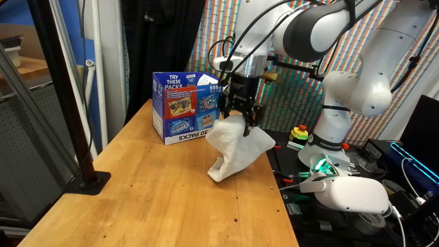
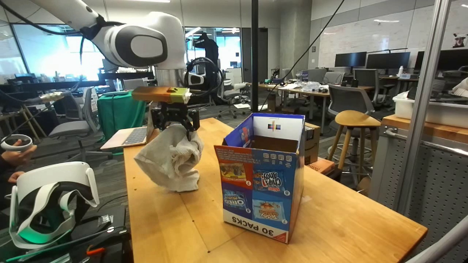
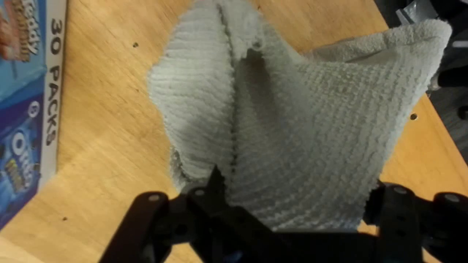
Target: Put the green object on the towel, then fold the towel and put it in the box
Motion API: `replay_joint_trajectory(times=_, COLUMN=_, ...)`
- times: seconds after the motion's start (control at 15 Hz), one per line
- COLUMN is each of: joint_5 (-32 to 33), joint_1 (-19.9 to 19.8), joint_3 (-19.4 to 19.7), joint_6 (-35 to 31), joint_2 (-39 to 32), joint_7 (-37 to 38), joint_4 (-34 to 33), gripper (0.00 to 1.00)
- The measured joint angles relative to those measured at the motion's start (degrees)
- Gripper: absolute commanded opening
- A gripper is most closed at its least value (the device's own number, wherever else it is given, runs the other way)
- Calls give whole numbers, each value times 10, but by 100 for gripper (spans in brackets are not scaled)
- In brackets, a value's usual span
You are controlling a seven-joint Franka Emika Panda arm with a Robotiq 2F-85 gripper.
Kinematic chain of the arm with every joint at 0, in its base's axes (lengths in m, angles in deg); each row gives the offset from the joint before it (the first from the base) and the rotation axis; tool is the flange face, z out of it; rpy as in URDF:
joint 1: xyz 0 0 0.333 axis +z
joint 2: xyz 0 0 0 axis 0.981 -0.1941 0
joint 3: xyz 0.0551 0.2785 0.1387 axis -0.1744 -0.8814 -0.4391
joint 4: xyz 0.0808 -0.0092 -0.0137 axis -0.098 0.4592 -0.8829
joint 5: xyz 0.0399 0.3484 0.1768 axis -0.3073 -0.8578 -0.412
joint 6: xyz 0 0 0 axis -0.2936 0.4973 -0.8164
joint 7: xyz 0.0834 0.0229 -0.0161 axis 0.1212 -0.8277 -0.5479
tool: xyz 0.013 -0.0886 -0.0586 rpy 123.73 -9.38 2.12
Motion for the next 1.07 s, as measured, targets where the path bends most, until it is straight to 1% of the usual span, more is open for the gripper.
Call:
replay_joint_trajectory(times=0.27, joint_5=-2, joint_1=0, joint_3=53, joint_6=52, joint_2=88, joint_7=-8, joint_4=14, gripper=53)
replay_joint_trajectory(times=0.6, joint_5=-22, joint_1=1, joint_3=109, joint_6=99, joint_2=172, joint_7=-24, joint_4=13, gripper=53)
replay_joint_trajectory(times=0.87, joint_5=-27, joint_1=1, joint_3=144, joint_6=127, joint_2=220, joint_7=-24, joint_4=-8, gripper=53)
replay_joint_trajectory(times=1.07, joint_5=-28, joint_1=1, joint_3=171, joint_6=155, joint_2=236, joint_7=-24, joint_4=-42, gripper=53)
